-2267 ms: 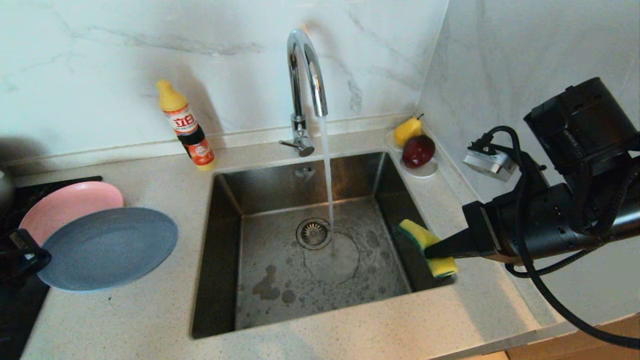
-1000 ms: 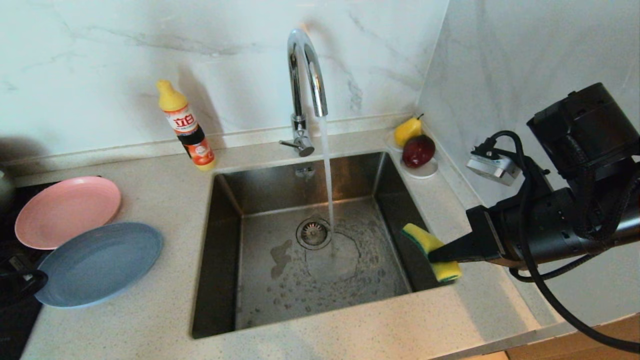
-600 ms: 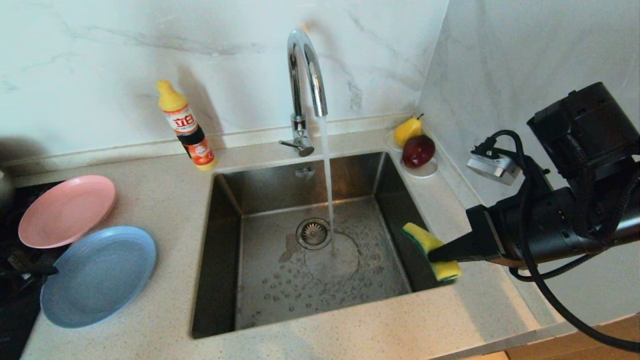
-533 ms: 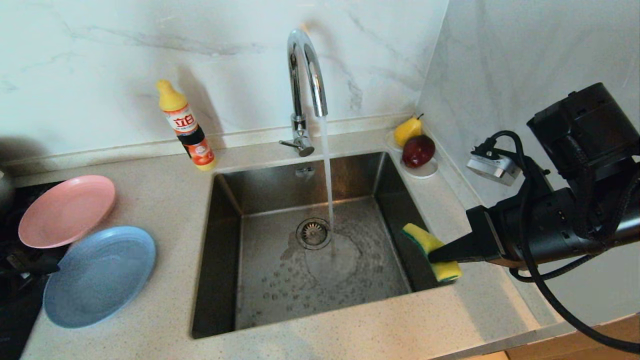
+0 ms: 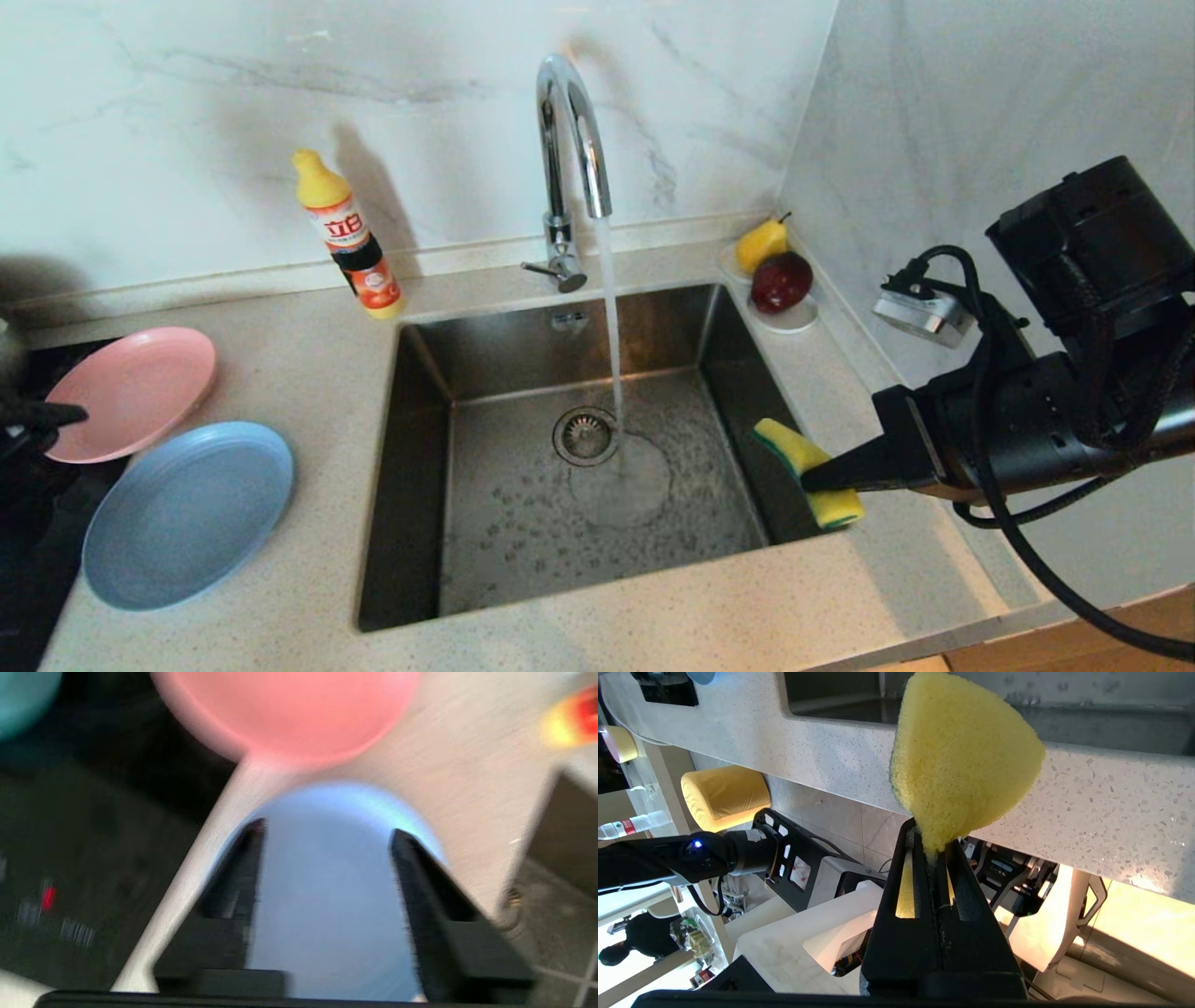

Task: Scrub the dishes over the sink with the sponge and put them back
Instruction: Place the plate on the table, then put down the sponge

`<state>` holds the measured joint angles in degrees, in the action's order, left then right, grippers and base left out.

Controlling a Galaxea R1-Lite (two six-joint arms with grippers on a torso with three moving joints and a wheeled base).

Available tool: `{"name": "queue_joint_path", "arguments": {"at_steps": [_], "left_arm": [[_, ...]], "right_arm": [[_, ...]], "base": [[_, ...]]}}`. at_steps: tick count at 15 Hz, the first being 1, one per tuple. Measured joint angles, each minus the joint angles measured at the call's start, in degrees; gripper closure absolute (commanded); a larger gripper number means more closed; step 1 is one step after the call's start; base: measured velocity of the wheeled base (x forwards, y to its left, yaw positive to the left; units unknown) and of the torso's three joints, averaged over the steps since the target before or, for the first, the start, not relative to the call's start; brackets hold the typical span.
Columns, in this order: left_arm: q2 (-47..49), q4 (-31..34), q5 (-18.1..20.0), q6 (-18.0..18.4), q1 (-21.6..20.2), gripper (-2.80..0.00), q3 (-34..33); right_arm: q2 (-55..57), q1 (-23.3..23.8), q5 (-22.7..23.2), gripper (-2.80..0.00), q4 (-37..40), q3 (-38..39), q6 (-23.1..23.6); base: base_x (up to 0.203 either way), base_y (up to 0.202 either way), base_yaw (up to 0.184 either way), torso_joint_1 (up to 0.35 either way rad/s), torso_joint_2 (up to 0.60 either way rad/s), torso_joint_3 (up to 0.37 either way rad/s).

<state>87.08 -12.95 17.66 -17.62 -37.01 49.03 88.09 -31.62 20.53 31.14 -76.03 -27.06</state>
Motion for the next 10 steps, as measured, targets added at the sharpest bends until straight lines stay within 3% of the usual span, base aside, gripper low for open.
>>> {"name": "queue_joint_path", "arguments": {"at_steps": [2, 4, 8, 10], "left_arm": [[0.9, -0.3, -1.7, 3.0, 3.2, 0.0, 5.1], [3.5, -4.5, -5.3, 10.4, 7.5, 0.0, 8.8], [11.0, -24.8, -14.5, 19.0, 20.9, 0.0, 12.9], [13.3, -34.0, -16.9, 21.3, 28.4, 0.0, 13.4]], "right_arm": [[-0.2, 0.0, 0.0, 0.0, 0.0, -0.4, 0.0], [-0.6, 0.0, 0.0, 0.0, 0.0, -0.2, 0.0], [-1.4, 0.2, 0.0, 0.0, 0.1, 0.2, 0.1], [-1.4, 0.3, 0.0, 0.0, 0.1, -0.2, 0.1]], "base": [[0.0, 0.0, 0.0, 0.0, 0.0, 0.0], [0.0, 0.0, 0.0, 0.0, 0.0, 0.0], [0.0, 0.0, 0.0, 0.0, 0.0, 0.0], [0.0, 0.0, 0.0, 0.0, 0.0, 0.0]]}}
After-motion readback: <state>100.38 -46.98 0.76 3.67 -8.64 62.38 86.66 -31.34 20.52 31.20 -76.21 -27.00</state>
